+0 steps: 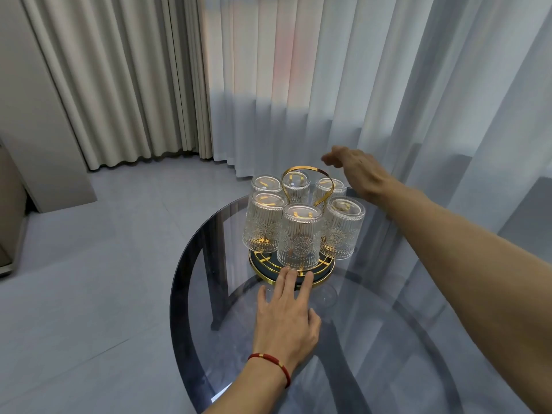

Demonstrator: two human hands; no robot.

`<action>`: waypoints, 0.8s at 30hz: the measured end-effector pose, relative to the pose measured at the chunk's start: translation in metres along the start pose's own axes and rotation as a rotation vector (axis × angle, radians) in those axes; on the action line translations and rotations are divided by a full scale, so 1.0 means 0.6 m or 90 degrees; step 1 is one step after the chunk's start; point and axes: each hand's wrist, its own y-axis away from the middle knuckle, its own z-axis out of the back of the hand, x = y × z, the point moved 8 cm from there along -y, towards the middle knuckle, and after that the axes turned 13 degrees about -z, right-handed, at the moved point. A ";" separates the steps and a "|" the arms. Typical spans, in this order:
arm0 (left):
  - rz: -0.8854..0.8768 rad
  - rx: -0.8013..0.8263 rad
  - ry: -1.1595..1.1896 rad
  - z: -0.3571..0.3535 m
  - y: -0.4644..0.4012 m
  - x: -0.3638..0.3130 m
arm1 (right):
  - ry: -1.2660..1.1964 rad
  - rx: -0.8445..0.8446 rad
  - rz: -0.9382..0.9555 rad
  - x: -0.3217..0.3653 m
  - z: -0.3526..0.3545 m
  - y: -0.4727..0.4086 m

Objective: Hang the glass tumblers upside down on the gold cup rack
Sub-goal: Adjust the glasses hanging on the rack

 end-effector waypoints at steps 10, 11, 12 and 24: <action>-0.006 0.017 0.004 0.000 0.000 -0.004 | 0.179 0.151 0.002 0.075 -0.090 -0.028; -0.006 0.018 0.004 0.000 0.000 -0.003 | 0.188 0.154 -0.006 0.074 -0.092 -0.032; -0.006 0.019 0.005 0.000 0.000 -0.003 | 0.193 0.156 -0.012 0.073 -0.095 -0.034; -0.004 0.026 0.019 -0.002 -0.002 -0.002 | 0.137 0.186 -0.129 0.056 -0.092 -0.052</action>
